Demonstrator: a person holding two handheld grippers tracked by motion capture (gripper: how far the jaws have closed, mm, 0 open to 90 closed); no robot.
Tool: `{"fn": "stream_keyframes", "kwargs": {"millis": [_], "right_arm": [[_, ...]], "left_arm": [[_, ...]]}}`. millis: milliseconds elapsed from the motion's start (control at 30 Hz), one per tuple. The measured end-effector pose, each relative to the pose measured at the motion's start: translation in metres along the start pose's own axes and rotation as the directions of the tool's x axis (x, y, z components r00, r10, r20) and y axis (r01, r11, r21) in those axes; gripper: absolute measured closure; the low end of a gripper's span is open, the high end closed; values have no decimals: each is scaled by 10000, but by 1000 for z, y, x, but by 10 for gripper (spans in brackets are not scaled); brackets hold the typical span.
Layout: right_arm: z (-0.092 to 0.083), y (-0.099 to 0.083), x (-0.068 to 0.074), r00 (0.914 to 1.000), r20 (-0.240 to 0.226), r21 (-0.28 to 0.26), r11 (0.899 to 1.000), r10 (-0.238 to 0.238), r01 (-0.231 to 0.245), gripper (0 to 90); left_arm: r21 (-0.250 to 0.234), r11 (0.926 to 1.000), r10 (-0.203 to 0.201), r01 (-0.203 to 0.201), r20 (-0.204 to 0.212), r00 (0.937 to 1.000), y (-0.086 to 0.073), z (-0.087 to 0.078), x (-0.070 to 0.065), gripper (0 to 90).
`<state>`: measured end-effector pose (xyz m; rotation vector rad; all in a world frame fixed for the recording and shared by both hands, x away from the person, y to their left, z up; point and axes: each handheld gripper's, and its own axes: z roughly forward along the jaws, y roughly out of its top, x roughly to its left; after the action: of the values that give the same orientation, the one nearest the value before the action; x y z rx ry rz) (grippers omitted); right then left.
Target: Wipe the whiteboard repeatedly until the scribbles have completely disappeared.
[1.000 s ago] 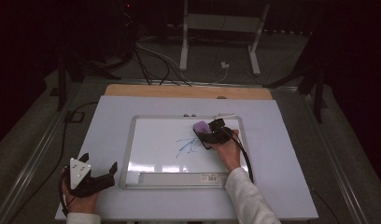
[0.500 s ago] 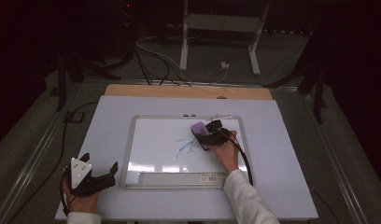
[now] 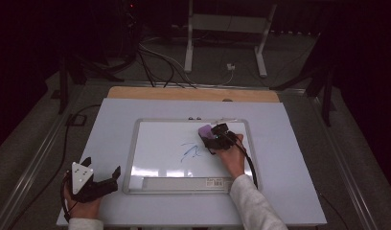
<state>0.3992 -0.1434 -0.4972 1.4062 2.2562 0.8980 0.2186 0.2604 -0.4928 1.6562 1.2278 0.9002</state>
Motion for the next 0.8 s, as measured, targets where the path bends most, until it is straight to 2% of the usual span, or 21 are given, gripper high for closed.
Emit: {"fn": "stream_keyframes", "kwargs": {"millis": [100, 167, 233, 333, 400, 500, 600, 667, 733, 800], "right_arm": [[0, -1, -4, 9994, 10, 14, 9994, 333, -333, 413], [-1, -1, 0, 9998, 3, 28, 9998, 212, -212, 413], [0, -1, 6, 9991, -401, 87, 9999, 119, -116, 413], [-1, -2, 19, 9965, -787, 167, 9994, -294, 308, 413], [-1, -2, 23, 9945, -867, 165, 9980, -591, 607, 413], [-1, -1, 21, 9939, -957, 227, 9981, -552, 577, 413], [0, 0, 14, 9981, -542, 187, 9993, -301, 311, 413], [0, 1, 8, 9999, -48, 138, 9998, -122, 122, 413], [0, 1, 3, 9997, 35, 133, 9996, 246, -247, 413], [1, 1, 4, 9996, 70, 120, 9995, 277, -278, 413]], "left_arm": [[12, 10000, 8, -8, -1, 10000, 0, 0, 0, 5], [12, 10000, -6, 6, -6, 10000, 0, 0, -1, 5], [10, 10000, 0, 0, -3, 10000, 0, 0, -1, 5], [13, 10000, 13, -13, -3, 10000, 0, 0, -1, 5], [7, 10000, 4, -4, -4, 10000, 0, 0, -1, 5], [2, 10000, 5, -5, -8, 10000, 0, 0, 0, 5], [-10, 10000, -9, 9, -10, 10000, 0, 0, 0, 5], [-6, 10000, -2, 2, -2, 10000, 0, 0, 0, 5], [0, 10000, 4, -4, -2, 10000, 0, 0, 0, 5], [-2, 10000, 0, 0, 0, 10000, 0, 0, 0, 5]]}}
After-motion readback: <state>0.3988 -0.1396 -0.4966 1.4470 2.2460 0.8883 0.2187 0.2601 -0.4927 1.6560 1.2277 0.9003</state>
